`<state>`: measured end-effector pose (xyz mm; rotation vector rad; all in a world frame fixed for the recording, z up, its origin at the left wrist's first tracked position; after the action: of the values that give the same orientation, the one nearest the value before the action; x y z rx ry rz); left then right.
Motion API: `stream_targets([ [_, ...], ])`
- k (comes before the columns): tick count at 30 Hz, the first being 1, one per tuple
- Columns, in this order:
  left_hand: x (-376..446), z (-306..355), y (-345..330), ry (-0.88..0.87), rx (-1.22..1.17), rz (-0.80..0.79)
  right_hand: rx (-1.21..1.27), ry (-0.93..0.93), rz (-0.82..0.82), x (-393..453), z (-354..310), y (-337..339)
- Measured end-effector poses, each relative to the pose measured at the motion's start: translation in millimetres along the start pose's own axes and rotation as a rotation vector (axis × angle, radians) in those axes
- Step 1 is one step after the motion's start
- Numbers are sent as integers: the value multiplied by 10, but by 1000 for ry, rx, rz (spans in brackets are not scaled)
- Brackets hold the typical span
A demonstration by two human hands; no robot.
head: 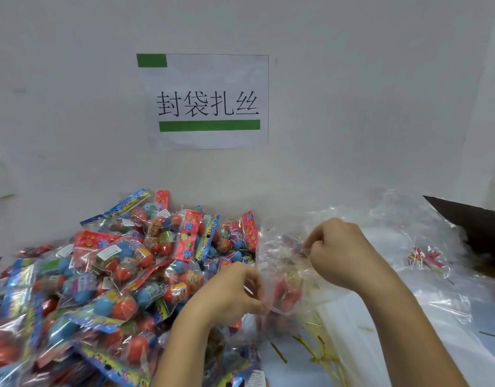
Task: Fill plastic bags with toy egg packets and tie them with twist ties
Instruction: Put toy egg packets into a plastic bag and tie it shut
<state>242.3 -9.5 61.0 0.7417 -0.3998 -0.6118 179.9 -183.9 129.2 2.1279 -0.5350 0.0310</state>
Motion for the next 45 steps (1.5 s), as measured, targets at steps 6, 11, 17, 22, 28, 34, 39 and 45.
stream_targets([
  [6,-18,2,-6,6,67,-7,22,71,-239,-97,-67,-2],
  [11,-7,14,-25,15,110,-6,-28,61,-420,-176,-103,-155],
  [17,7,18,-16,13,138,17,-288,88,-267,-94,-89,-396],
  [22,12,12,-4,17,170,49,-383,8,-298,-138,-148,-447],
  [28,23,17,-10,18,136,41,-594,-46,-479,-155,-180,-511],
  [34,22,60,-67,-24,113,16,-429,-11,-411,-16,-115,-737],
  [39,20,8,3,0,121,48,-149,-45,19,85,39,-604],
  [45,8,26,35,7,129,86,-282,-97,-43,153,222,-595],
])
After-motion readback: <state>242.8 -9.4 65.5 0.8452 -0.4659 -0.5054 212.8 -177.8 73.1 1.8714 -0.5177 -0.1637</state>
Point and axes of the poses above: each hand's wrist, its own x-axis towards the middle knuckle, its own y-axis out of the back of the hand, z = x × y, the point moved 3 cm from there along x, towards the middle knuckle, and after that the axes turned 7 degrees about -y, right-handed, at the moved point
